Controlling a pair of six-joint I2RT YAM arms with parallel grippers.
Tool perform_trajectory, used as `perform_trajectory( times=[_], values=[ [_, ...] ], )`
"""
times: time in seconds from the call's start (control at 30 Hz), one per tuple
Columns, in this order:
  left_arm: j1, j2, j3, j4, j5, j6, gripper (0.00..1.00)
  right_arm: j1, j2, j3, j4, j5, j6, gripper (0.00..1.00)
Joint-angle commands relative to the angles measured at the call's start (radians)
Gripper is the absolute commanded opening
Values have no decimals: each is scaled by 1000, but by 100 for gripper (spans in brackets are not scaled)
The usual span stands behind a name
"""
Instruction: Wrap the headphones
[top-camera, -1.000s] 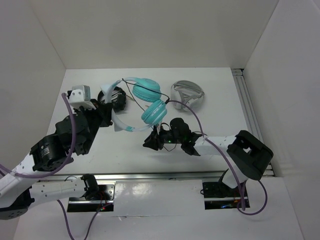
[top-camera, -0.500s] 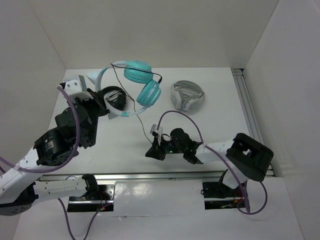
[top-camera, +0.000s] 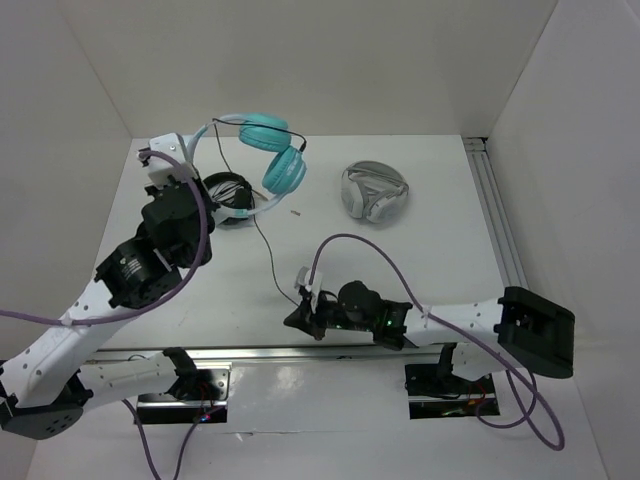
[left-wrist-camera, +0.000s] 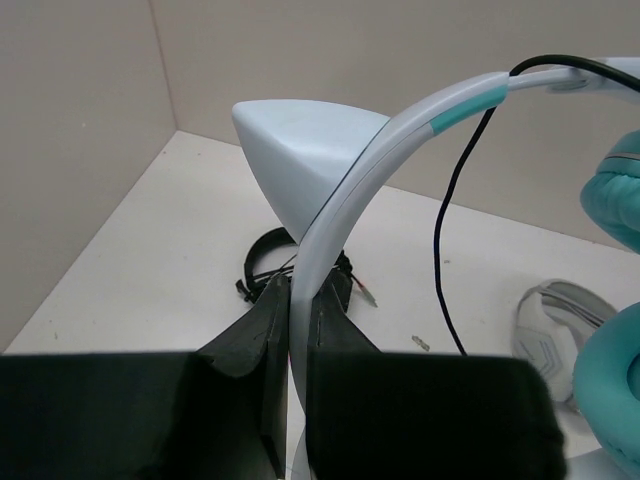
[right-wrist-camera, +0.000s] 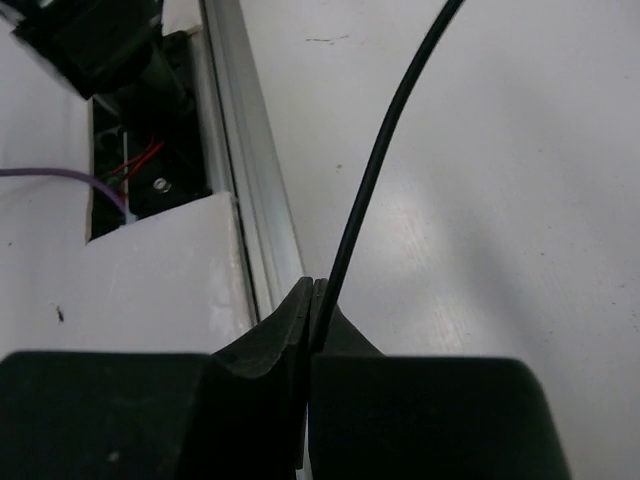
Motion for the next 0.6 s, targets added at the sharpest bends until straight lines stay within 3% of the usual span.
perform_trajectory(
  times=[0.0, 0.37, 0.57],
  values=[
    [64, 21, -27, 100, 24, -25, 0, 125, -92, 66, -142, 193, -57, 0],
    [201, 119, -77, 6, 153, -67, 0, 352, -228, 290, -560, 528, -166, 0],
    [220, 217, -108, -96, 300, 55, 0, 374, -273, 448, -722, 649, -275, 0]
  ],
)
